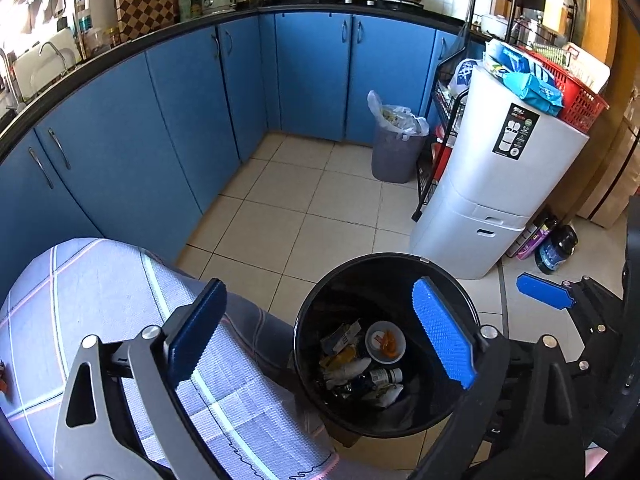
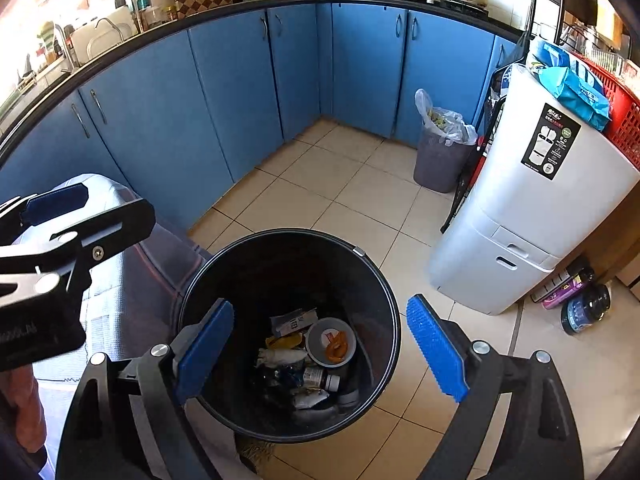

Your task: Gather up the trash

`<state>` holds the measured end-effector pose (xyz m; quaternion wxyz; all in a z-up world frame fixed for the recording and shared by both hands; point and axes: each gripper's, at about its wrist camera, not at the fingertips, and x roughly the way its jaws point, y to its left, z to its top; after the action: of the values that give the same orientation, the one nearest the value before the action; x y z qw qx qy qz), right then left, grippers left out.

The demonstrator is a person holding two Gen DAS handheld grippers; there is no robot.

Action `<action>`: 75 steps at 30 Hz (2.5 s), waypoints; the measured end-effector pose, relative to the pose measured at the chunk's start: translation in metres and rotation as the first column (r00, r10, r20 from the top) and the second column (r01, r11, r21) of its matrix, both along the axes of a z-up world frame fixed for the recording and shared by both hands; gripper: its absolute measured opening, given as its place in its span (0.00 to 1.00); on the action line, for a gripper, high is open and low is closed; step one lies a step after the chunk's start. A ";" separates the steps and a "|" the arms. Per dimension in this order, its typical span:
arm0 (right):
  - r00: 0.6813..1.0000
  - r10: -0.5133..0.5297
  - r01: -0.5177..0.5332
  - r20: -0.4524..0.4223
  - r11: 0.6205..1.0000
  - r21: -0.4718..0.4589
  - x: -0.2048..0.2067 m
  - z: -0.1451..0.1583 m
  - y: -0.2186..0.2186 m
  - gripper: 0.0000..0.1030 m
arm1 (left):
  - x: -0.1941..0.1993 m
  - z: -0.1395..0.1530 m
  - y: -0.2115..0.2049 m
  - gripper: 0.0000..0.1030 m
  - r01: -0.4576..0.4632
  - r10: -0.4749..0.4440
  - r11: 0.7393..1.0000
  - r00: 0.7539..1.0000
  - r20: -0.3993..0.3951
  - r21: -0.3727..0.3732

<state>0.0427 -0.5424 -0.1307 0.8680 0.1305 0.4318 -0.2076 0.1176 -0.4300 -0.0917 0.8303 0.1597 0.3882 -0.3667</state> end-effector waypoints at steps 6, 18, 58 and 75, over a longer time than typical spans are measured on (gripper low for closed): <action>1.000 -0.001 0.001 -0.007 1.000 -0.001 0.000 -0.001 0.001 0.84 | -0.004 0.002 -0.001 0.94 0.008 -0.008 1.000 1.000 0.008 -0.005; 1.000 0.003 -0.003 -0.009 1.000 -0.002 0.000 0.000 0.002 0.84 | 0.007 -0.002 0.004 0.97 -0.017 0.017 1.000 0.999 -0.046 0.000; 1.000 0.003 -0.003 -0.009 1.000 -0.002 0.000 0.002 0.006 0.84 | 0.004 0.000 0.012 0.97 0.006 -0.007 1.000 0.999 -0.036 -0.015; 1.000 0.010 -0.010 -0.017 1.000 0.008 0.002 0.000 0.006 0.84 | 0.004 0.000 0.013 0.97 0.009 -0.010 1.000 0.999 -0.038 -0.008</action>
<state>0.0446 -0.5369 -0.1304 0.8647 0.1300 0.4408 -0.2025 0.1219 -0.4169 -0.0921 0.8216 0.1512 0.4016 -0.3752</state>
